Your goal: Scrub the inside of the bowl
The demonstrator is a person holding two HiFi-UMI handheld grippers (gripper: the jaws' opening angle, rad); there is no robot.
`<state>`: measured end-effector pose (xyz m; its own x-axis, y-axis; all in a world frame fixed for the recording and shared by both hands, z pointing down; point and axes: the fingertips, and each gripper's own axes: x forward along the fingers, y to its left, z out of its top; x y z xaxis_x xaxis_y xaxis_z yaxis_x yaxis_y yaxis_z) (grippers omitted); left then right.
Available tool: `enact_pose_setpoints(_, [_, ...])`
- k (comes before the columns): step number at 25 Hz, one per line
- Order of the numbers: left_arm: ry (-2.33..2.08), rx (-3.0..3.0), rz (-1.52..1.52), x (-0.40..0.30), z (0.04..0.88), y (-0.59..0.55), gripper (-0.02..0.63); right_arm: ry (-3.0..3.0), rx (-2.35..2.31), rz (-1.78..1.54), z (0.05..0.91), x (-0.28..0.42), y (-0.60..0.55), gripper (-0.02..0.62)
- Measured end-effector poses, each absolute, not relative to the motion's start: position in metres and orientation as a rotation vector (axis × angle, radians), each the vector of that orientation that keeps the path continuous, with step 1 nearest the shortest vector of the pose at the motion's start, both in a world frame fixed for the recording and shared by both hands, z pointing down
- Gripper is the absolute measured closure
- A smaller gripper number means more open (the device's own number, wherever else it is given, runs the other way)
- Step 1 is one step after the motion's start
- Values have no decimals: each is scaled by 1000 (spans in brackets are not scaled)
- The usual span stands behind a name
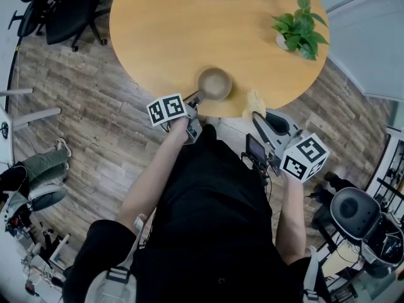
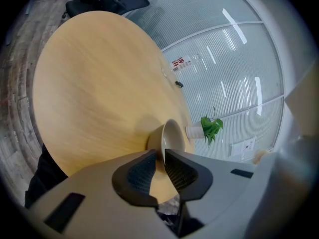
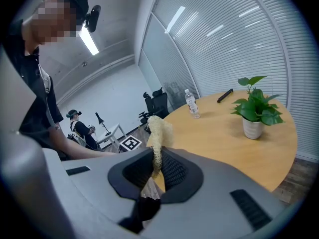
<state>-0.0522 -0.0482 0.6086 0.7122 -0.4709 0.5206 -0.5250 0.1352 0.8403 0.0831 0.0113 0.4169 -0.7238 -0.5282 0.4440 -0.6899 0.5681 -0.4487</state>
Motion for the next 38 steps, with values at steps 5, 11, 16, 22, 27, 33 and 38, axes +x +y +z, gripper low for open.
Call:
enact_pose_setpoints(5, [-858,1501,69,-52,608,-49,562,-2544,1009,895,417,82,11,558])
enact_pose_setpoints(11, [-842,1489,75,-50,607,-44,574,-2542,1009,898,418,82,13,558])
enact_pose_setpoints(16, [-841,1518,101,-48,602,-44,586,-2547,1008,893,418,81,13,558])
enact_pose_setpoints(22, [-857,1587,167,-49,592,-44,591,-2547,986,875,420,76,13,558])
enact_pose_setpoints(27, [-873,1664,222,-47,574,-45,591,-2538,953,881,425,66,14,558])
enact_pose_setpoints(33, [-866,1758,256,-42,543,-43,592,-2504,878,848,436,41,13,558])
enact_pose_setpoints(38, [-907,1855,300,-46,515,-48,592,-2438,888,810,447,22,3,558])
